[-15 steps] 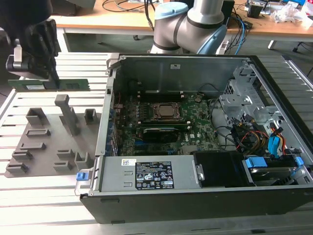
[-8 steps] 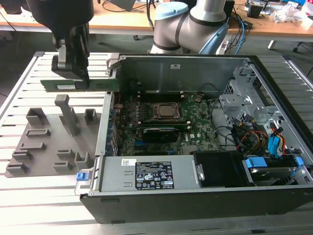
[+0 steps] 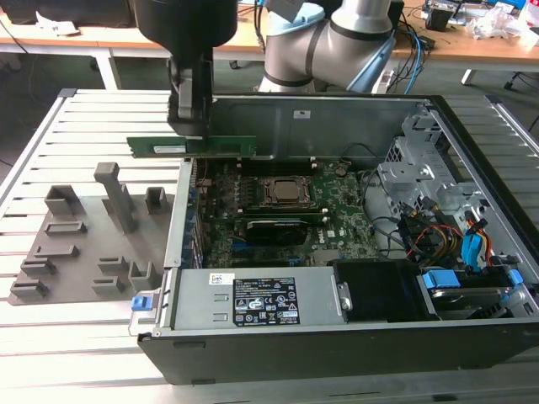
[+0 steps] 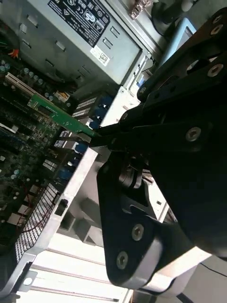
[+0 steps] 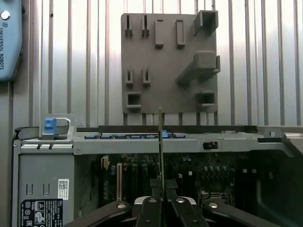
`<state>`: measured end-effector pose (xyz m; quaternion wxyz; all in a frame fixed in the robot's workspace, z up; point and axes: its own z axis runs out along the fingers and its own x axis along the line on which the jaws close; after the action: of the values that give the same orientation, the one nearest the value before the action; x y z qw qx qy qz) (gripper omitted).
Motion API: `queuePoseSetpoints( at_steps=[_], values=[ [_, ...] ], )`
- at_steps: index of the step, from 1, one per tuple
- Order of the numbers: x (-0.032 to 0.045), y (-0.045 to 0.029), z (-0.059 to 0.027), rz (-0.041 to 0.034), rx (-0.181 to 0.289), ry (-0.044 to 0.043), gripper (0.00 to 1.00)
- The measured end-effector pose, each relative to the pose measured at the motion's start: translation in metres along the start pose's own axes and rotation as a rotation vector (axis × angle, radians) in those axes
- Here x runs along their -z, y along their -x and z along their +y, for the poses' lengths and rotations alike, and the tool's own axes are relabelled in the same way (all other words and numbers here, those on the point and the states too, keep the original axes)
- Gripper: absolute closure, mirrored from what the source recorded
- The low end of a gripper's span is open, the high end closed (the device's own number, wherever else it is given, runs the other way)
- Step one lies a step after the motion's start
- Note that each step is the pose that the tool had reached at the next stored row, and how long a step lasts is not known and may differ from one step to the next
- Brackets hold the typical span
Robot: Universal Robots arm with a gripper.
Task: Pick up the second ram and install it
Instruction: 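Pick up the second ram and move it above second insertion slot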
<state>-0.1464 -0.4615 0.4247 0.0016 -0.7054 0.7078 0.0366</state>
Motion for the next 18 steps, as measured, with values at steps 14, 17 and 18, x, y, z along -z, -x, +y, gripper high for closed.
queuePoseSetpoints(
  at_steps=[14,17,18],
  values=[
    [0.0026,0.0003,-0.0525,0.0000,0.000,0.0069,0.86],
    [0.0033,0.0004,-0.0665,0.0000,-0.001,0.0089,0.86],
    [0.0035,0.0004,-0.0719,0.0000,-0.001,0.0098,0.86]
  ],
)
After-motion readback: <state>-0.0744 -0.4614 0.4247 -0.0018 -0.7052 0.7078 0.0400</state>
